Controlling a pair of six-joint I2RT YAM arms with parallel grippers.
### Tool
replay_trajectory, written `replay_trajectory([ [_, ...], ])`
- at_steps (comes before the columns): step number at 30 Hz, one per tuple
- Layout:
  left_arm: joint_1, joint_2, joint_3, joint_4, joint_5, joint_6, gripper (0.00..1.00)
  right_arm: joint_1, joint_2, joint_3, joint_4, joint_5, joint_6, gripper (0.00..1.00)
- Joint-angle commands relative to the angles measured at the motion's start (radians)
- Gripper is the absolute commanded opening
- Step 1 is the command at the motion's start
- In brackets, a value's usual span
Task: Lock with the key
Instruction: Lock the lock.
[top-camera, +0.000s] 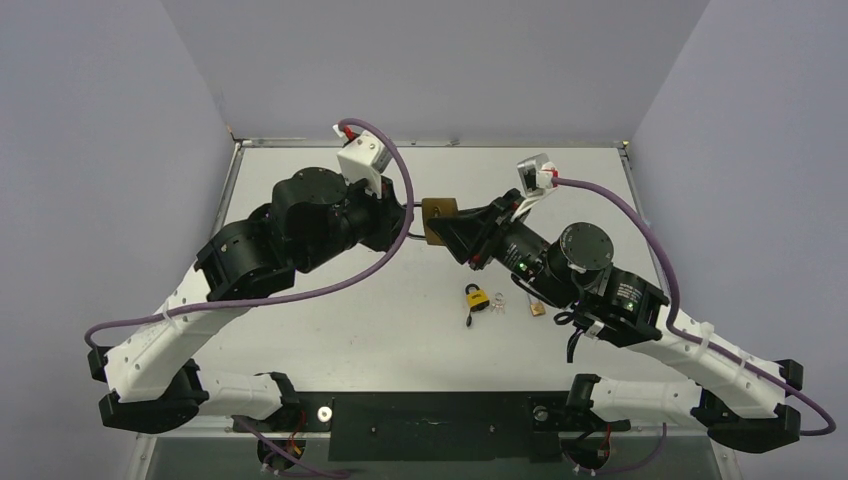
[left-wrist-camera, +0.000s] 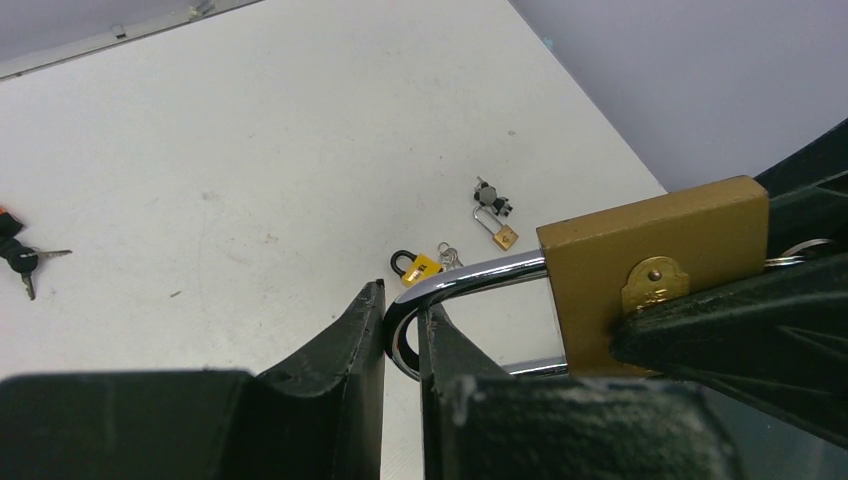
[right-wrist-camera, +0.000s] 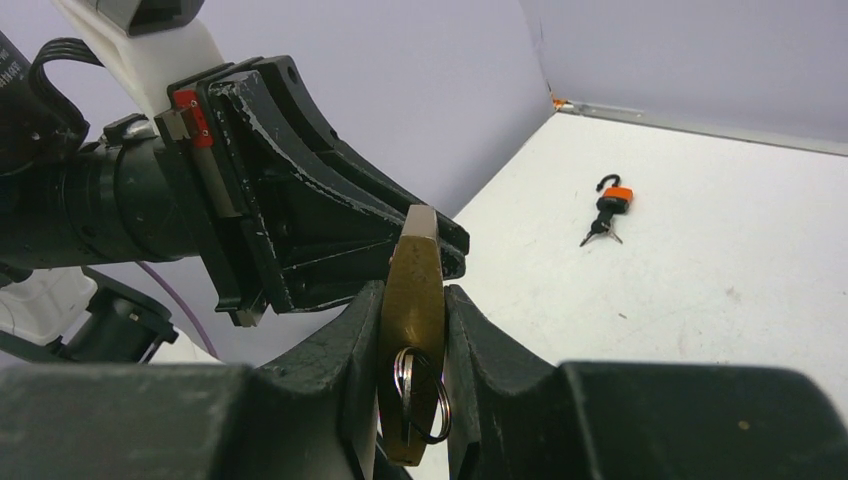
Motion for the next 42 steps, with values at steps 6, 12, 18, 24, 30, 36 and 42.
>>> replay_trajectory([
  [6,-0.113,0.092,0.255,0.491,0.572,-0.072,0.00,0.040,0.236,-0.115,-0.061,-0.126,0.008,0.00],
  [12,-0.115,0.134,0.320,0.397,0.574,-0.014,0.00,0.040,0.230,-0.118,-0.077,-0.130,0.008,0.00],
  [18,-0.120,0.151,0.319,0.369,0.574,0.013,0.00,0.049,0.229,-0.109,-0.090,-0.134,0.001,0.00],
  [24,-0.134,0.167,0.331,0.382,0.600,0.010,0.00,0.051,0.235,-0.103,-0.094,-0.138,-0.003,0.00],
  [30,-0.164,0.190,0.342,0.394,0.620,-0.005,0.00,0.048,0.241,-0.099,-0.100,-0.129,-0.007,0.00],
  [36,-0.200,0.182,0.330,0.419,0.615,-0.024,0.00,0.028,0.244,-0.098,-0.100,-0.139,-0.009,0.00],
  [42,-0.229,0.202,0.349,0.434,0.624,-0.029,0.00,0.017,0.260,-0.094,-0.093,-0.171,-0.008,0.00],
])
